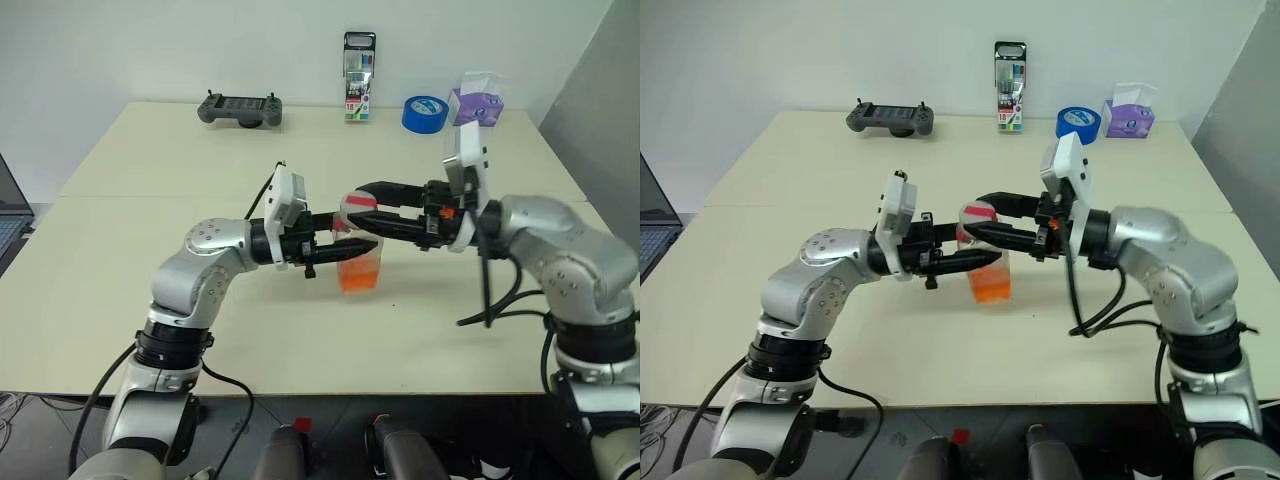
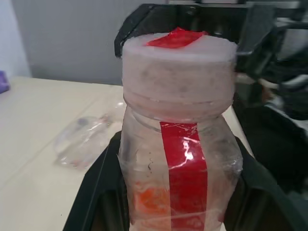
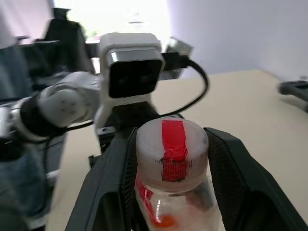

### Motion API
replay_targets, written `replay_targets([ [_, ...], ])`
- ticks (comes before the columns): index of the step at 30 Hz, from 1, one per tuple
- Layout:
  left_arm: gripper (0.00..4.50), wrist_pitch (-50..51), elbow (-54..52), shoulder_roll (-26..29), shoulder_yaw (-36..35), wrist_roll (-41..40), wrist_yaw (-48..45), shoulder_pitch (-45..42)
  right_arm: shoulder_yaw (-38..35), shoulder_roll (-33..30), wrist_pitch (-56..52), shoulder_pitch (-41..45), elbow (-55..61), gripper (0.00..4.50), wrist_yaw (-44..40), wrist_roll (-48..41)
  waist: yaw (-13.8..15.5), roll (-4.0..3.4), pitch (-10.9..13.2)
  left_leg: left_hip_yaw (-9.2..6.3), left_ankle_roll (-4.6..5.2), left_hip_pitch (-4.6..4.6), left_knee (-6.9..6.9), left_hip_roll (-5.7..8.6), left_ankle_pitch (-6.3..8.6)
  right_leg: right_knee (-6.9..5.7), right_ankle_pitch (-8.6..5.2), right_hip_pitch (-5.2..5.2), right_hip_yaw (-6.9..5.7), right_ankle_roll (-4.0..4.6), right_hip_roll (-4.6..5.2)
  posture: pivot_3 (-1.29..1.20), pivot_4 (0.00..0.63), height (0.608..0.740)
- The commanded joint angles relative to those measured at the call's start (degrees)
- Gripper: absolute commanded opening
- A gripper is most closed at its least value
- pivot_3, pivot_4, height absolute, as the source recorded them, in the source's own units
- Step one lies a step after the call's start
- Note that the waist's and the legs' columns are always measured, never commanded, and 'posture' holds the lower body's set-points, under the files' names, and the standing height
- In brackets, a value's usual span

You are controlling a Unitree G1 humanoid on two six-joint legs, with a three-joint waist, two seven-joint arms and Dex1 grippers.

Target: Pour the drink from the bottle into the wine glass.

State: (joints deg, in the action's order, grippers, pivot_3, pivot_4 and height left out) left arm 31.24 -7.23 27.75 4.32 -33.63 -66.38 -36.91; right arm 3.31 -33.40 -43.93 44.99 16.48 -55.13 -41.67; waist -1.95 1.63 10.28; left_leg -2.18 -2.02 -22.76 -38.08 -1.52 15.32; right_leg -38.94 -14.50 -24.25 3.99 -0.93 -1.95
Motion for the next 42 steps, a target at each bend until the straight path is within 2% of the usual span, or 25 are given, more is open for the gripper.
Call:
replay_targets([
  [1,1.87,0.14,-5.13,0.84,1.15,-4.11,-6.06,-1.85,0.77,-1.88,2.81,3.30,-6.11,1.80,-5.96,2.30,0.01,0.00,0.00,-0.01,0.00,0.04,0.00,0.00,0.00,-0.01,-0.04,0.03,-0.01,-0.04,-0.03,0.00,0.150,0.740],
  [3,1.87,-0.57,-4.04,0.81,0.88,-3.20,-5.83,-2.45,-0.33,-2.41,1.72,3.88,-7.22,1.80,-6.19,1.54,0.06,0.00,0.00,-0.05,0.00,0.04,-0.01,-0.02,0.00,-0.03,-0.15,0.04,-0.04,-0.21,-0.05,0.00,0.150,0.740],
  [7,1.87,-2.67,-1.18,0.32,0.16,-0.55,-3.56,-2.69,-5.50,-5.53,-4.07,1.66,-3.79,3.19,-3.65,-2.70,0.23,0.00,0.01,-0.06,0.00,-0.02,-0.03,-0.04,0.00,-0.02,-0.12,0.04,-0.03,-0.17,0.02,0.00,0.150,0.740],
  [10,1.87,-5.13,0.49,0.13,-0.08,1.87,-1.50,-2.12,-10.39,-7.33,-9.34,-2.04,2.65,4.31,2.37,-6.58,0.45,0.00,0.00,-0.09,0.00,-0.09,-0.04,-0.05,0.00,0.03,-0.01,0.04,-0.04,0.02,0.15,0.00,0.150,0.740],
  [11,1.87,-5.35,0.79,-0.07,-0.33,2.02,-0.75,-1.95,-11.54,-7.79,-10.76,-3.50,5.02,4.46,4.05,-7.89,0.40,0.00,0.01,-0.08,0.00,-0.11,-0.04,-0.05,0.00,0.06,-0.01,0.04,-0.02,0.03,0.19,0.00,0.150,0.740],
  [15,1.87,-6.29,2.18,-1.66,-1.10,2.67,2.63,-1.71,-15.11,-4.38,-14.20,-10.76,16.73,4.46,17.09,-11.80,0.15,0.00,0.00,-0.05,0.00,-0.10,-0.02,-0.04,0.00,0.04,-0.01,0.02,0.02,0.02,0.19,0.00,0.150,0.740],
  [20,1.87,-6.51,2.31,-3.24,-0.20,2.98,3.96,-1.81,-11.35,4.44,-13.08,-13.50,24.30,4.46,32.06,-8.96,-0.01,-0.02,0.01,-0.05,0.00,0.00,-0.03,-0.03,-0.01,-0.06,-0.17,0.02,0.04,-0.24,-0.01,0.00,0.150,0.740],
  [23,1.87,-6.56,2.82,-4.01,0.26,3.26,4.11,-2.29,-7.84,9.70,-10.90,-12.97,25.40,4.46,39.39,-4.14,0.02,-0.02,0.01,-0.06,0.01,0.02,-0.03,-0.05,-0.02,-0.07,-0.17,0.02,0.04,-0.25,-0.07,0.00,0.150,0.740],
  [29,1.87,-6.22,2.86,-4.09,0.57,3.20,3.68,-2.36,-5.81,13.57,-9.29,-13.50,26.07,4.46,43.74,-1.63,0.10,-0.02,0.01,-0.04,0.00,-0.06,-0.03,-0.06,-0.03,0.00,-0.17,0.01,0.07,-0.25,0.09,0.00,0.150,0.740],
  [36,1.87,-6.20,3.11,-4.16,0.78,3.36,3.63,-2.54,-5.06,13.66,-8.54,-15.03,26.50,4.46,43.64,-2.41,0.09,-0.02,0.01,-0.02,0.00,-0.05,-0.03,-0.04,-0.03,-0.01,-0.18,0.01,0.07,-0.25,0.09,0.00,0.150,0.740],
  [39,1.87,-6.40,3.12,-3.78,0.77,3.48,3.37,-2.32,-5.25,13.19,-8.11,-15.65,26.60,3.87,42.90,-2.88,0.09,-0.02,0.01,-0.03,0.01,-0.03,-0.03,-0.04,-0.03,-0.03,-0.17,0.01,0.05,-0.25,0.04,0.00,0.150,0.740],
  [42,1.87,-6.41,3.22,-3.43,0.63,3.56,3.24,-2.18,-5.24,13.00,-7.66,-16.40,26.74,2.79,42.39,-2.98,0.09,-0.02,0.01,-0.04,0.01,-0.04,-0.03,-0.03,-0.03,-0.02,-0.18,0.01,0.04,-0.25,0.03,0.00,0.150,0.740],
])
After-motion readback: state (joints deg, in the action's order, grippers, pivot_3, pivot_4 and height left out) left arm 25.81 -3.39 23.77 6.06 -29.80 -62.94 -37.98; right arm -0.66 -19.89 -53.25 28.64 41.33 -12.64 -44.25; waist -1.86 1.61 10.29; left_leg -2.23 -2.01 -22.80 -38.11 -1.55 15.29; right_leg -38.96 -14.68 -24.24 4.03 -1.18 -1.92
